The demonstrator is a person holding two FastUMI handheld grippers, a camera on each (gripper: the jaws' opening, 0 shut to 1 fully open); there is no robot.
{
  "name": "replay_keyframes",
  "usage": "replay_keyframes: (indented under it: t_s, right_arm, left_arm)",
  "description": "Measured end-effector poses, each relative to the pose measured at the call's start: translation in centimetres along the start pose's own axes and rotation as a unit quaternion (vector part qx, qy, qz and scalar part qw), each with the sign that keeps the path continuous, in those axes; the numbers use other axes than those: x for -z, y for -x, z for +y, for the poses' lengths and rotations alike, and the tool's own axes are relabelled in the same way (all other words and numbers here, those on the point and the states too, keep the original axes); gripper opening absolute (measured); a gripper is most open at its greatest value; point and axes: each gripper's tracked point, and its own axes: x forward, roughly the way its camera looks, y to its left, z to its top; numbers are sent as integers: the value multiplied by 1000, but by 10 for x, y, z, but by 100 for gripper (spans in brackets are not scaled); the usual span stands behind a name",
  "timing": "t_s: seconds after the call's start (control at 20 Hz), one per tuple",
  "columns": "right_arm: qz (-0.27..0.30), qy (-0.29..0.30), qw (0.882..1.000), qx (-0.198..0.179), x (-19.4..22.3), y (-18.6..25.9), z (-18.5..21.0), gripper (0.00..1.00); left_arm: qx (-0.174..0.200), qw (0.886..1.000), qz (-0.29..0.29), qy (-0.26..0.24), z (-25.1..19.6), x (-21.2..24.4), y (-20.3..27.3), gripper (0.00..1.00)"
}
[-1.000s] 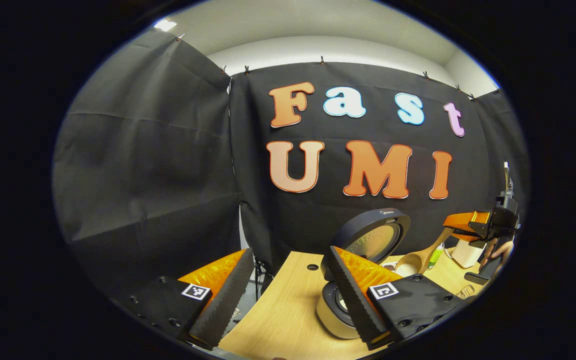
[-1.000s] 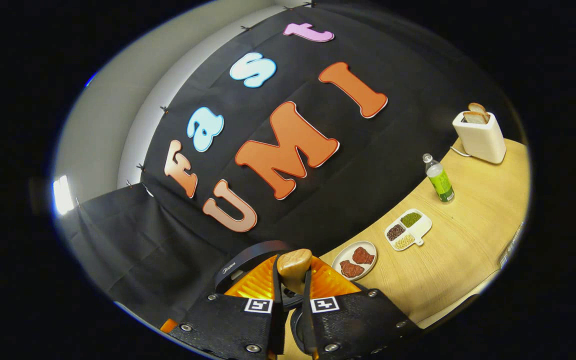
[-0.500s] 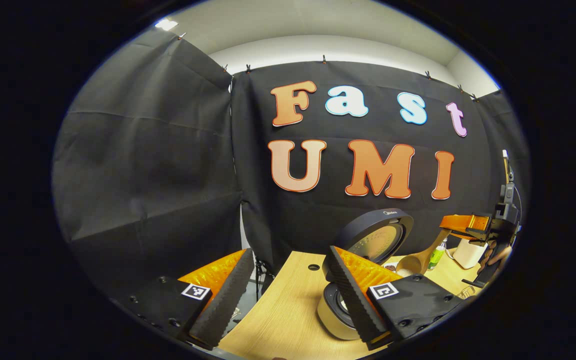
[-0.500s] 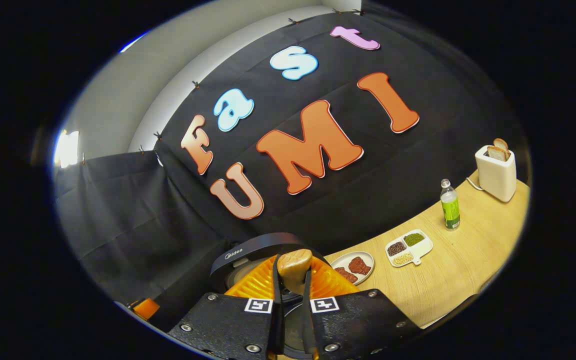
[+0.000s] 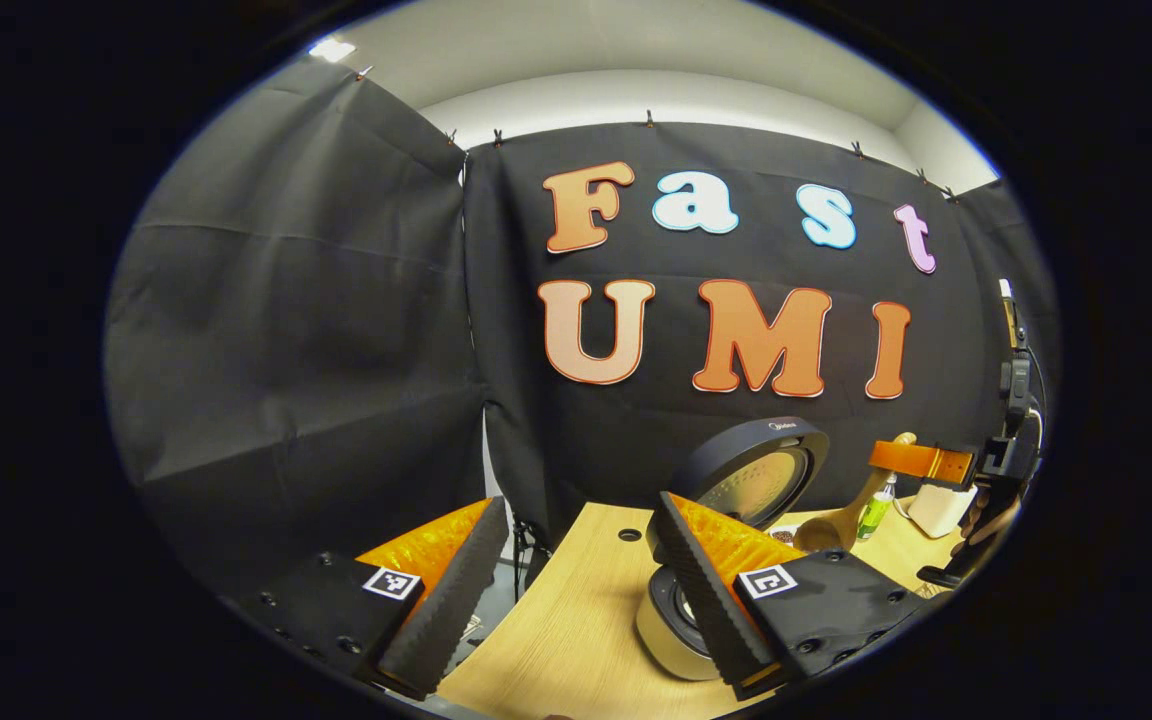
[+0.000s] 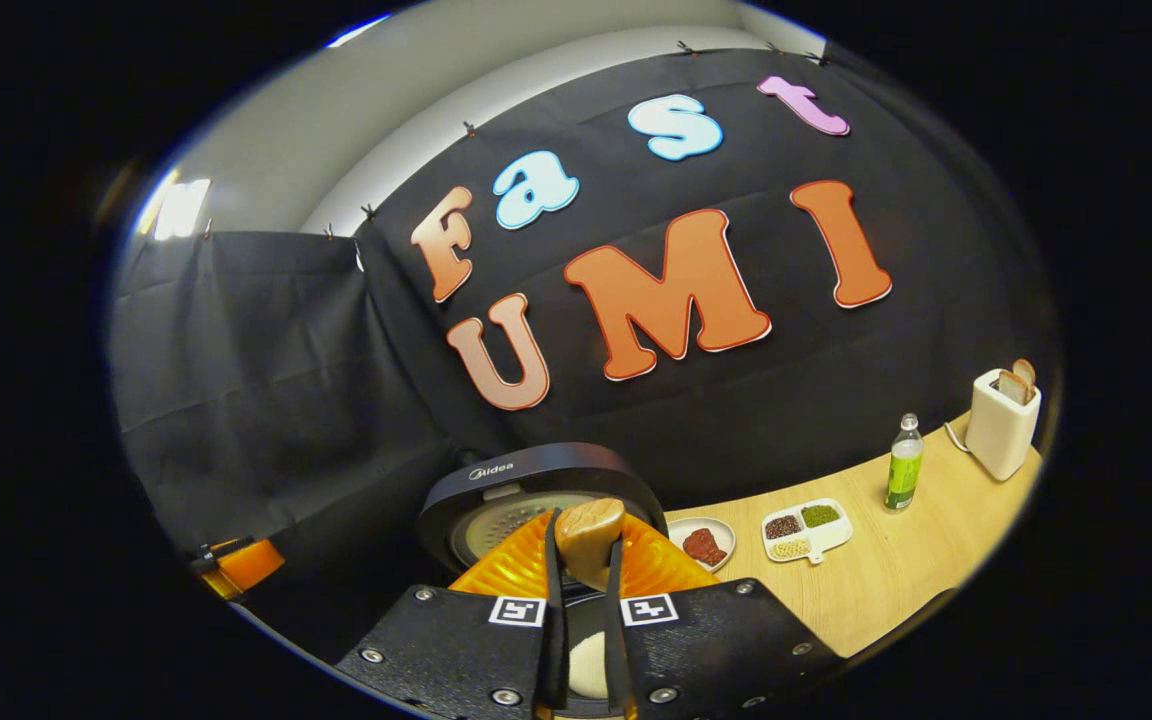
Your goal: Close the left gripper, press the button to open the rice cooker; take a wooden spoon from the chopstick holder with the right hand, scoop a spoonful of rice and pour it into the rice cooker, then put the wooden spoon back into the chopstick holder.
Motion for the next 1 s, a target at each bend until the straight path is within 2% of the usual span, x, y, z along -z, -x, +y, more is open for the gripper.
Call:
replay_keyframes:
  t_s: [0.35, 0.6, 0.8, 1.0]
  right_arm:
    - [9, 53, 998, -35, 14, 4, 15, 13]
    - [13, 94, 995, -40, 24, 6, 18, 13]
    - [13, 46, 998, -39, 17, 12, 7, 13]
    - [0, 32, 999, -14, -1, 27, -22, 13]
  left_arm:
    - [-5, 1000, 2, -5, -2, 0, 3, 98]
    - [-7, 1000, 0, -10, -3, 0, 9, 97]
    - [-8, 1000, -2, -8, -3, -4, 13, 97]
    - [-8, 1000, -10, -6, -6, -8, 18, 97]
